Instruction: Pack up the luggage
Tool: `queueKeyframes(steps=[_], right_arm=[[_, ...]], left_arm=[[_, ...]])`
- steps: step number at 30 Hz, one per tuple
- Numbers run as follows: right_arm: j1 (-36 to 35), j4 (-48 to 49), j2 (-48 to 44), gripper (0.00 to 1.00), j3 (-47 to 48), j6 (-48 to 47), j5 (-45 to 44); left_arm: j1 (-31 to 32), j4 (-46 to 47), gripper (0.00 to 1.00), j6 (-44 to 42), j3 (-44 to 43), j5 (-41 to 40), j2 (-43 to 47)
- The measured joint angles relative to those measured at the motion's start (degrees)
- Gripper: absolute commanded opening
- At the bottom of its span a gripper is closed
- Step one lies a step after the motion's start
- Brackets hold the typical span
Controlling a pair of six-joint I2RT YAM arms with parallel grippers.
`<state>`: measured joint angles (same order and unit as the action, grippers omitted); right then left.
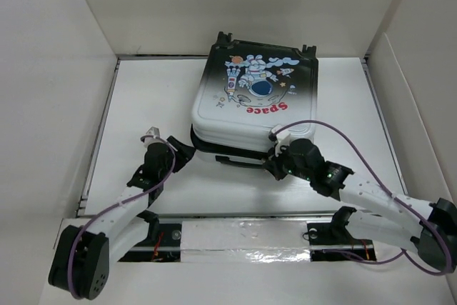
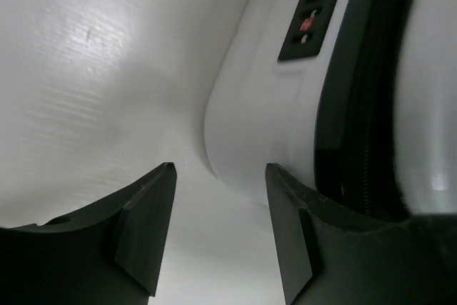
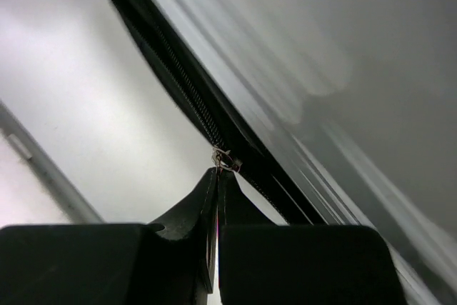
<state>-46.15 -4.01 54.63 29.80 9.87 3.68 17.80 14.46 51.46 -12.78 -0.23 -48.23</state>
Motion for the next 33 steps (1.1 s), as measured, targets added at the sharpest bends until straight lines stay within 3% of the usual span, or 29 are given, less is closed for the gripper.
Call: queueKeyframes(steps=[5,9,14,17,21,24,33], right_arm=[[-3.0,-1.8,1.2,0.00,1.6,-0.6,-2.2],[0.5,-4.9,-1.8,0.00,1.1,-0.3,-3.4],[5.3,-5.8,-5.5,0.00,-0.8,2.1,-3.3],[5.6,-5.2,-4.7,0.00,-0.8,2.4,-2.2],[3.7,-4.5,-0.9,0.00,0.3,2.1,-2.5],[3.0,-3.1,1.5,0.00,1.5,2.1,-2.6],[2.9,-1.4,2.0,0.00,1.2,2.1,-2.2]], left_arm=[[0.7,3.2,0.50,-0.5,0.0,1.0,-7.3],[1.0,4.7,0.48,-0.6,0.0,2.2,-6.9],[1.3,2.8,0.44,-1.6,0.0,4.6,3.5],[1.3,-0.4,0.44,-2.6,-0.1,5.6,12.8],[1.3,-4.1,0.48,-3.9,-0.6,7.3,18.3],[1.3,-6.5,0.54,-5.2,-1.4,7.7,17.3],[1.3,-3.4,0.54,-7.7,-5.2,8.4,3.4]])
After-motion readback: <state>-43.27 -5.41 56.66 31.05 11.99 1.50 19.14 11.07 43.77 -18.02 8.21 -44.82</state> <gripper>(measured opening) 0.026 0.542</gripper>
